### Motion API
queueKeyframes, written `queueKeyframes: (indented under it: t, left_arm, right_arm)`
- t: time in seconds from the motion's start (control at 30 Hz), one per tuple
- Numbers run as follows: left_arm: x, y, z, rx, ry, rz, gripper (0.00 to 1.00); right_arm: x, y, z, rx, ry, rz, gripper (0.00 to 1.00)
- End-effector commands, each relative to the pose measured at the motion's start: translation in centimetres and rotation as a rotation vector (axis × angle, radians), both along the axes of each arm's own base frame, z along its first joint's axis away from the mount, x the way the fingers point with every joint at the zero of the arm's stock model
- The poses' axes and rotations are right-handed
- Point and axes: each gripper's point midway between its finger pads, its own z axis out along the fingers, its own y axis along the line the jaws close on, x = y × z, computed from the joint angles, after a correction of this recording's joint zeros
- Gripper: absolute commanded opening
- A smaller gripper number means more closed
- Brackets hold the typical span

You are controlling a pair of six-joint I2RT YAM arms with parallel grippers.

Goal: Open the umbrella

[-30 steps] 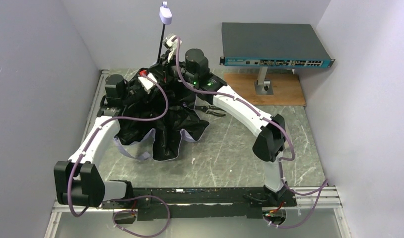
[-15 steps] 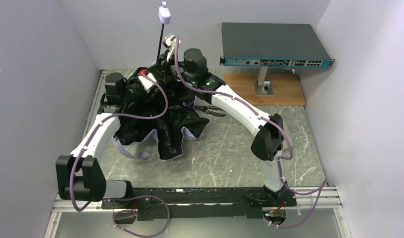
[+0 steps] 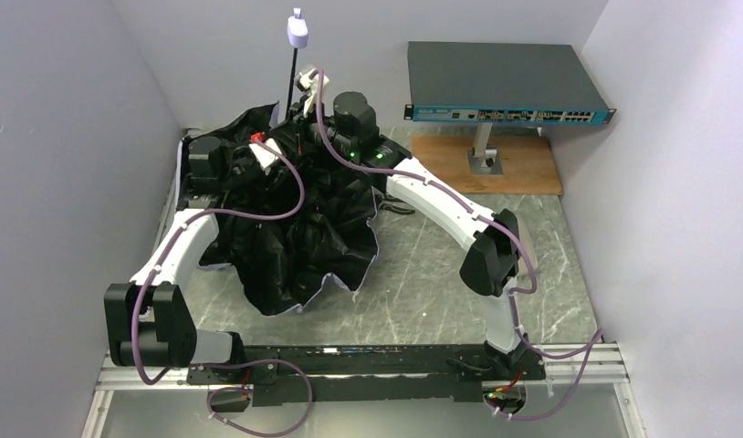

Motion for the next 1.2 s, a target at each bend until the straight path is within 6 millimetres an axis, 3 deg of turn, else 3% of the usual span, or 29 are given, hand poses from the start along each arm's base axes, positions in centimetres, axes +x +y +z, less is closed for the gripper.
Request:
queueKeyframes:
  t: [0.0, 0.4, 0.53, 0.63, 0.87, 1.0, 1.17]
  left_arm:
    - [-1.1, 8.2, -13.4, 0.184, 0.376, 0.286, 0.5]
    - [-0.3, 9.8, -14.5, 0.187, 0.405, 0.357, 0.52]
    - [-0.2, 9.7, -13.7, 0.174, 0.378, 0.348, 0.44]
    - [-0.5, 8.4, -11.2, 0.129, 0.302, 0.291, 0.43]
    - [-2.1, 4.2, -3.2, -0.016, 0.153, 0.153, 0.62]
    - [-3.5, 2.4, 0.2, -0.065, 0.087, 0.088, 0.67]
    - [-4.8, 1.2, 2.7, -0.1, 0.058, 0.051, 0.66]
  right_arm:
    - [-8.6, -9.0, 25.8, 0.52, -0.443, 0.044, 0.0]
    - [-9.2, -9.9, 27.1, 0.537, -0.468, 0.037, 0.0]
    - [-9.2, -9.8, 26.6, 0.525, -0.468, 0.038, 0.0]
    - [-8.7, -9.3, 25.2, 0.5, -0.446, 0.042, 0.0]
    - [-7.8, -7.6, 21.3, 0.428, -0.407, 0.059, 0.0]
    - [-7.0, -6.8, 18.8, 0.375, -0.398, 0.062, 0.0]
    - [-6.5, -5.9, 16.2, 0.326, -0.376, 0.075, 0.0]
